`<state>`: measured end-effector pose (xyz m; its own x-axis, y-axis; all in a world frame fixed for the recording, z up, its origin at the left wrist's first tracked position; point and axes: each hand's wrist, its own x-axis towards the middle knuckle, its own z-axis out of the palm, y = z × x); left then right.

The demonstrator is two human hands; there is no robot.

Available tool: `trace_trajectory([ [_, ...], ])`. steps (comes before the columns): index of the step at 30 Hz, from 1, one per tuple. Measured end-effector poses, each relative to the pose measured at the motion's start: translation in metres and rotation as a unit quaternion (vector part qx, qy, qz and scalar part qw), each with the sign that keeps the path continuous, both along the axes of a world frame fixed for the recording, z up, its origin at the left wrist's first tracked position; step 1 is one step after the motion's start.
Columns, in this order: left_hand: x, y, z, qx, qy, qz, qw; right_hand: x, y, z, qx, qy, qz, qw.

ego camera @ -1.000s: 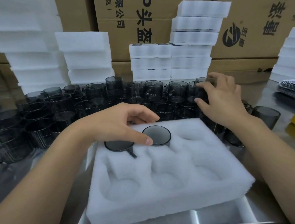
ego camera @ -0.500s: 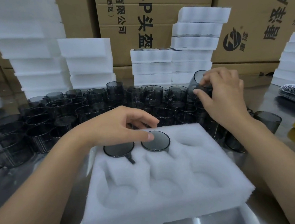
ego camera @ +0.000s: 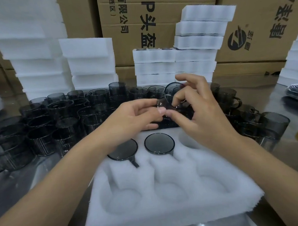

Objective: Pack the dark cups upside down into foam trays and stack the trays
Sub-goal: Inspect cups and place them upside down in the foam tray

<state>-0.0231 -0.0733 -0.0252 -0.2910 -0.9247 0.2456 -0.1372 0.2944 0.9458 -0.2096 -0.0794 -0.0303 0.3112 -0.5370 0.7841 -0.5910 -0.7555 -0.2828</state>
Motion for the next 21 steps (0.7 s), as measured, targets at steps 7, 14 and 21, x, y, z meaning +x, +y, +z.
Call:
trace_trajectory([
  [7, 0.0026, -0.0022, -0.0002, 0.029, 0.010, -0.010, 0.999, 0.0020, 0.0017, -0.0018, -0.037, 0.040, -0.006, 0.998],
  [14, 0.0014, -0.0029, 0.0001, 0.044, 0.002, -0.002, 0.999, -0.0001, -0.0017, -0.0028, -0.030, 0.035, 0.047, 0.998],
  [21, 0.0074, -0.0037, 0.0002, 0.036, 0.043, -0.048, 0.997, 0.0001, -0.0027, -0.0039, 0.018, -0.013, 0.068, 0.997],
])
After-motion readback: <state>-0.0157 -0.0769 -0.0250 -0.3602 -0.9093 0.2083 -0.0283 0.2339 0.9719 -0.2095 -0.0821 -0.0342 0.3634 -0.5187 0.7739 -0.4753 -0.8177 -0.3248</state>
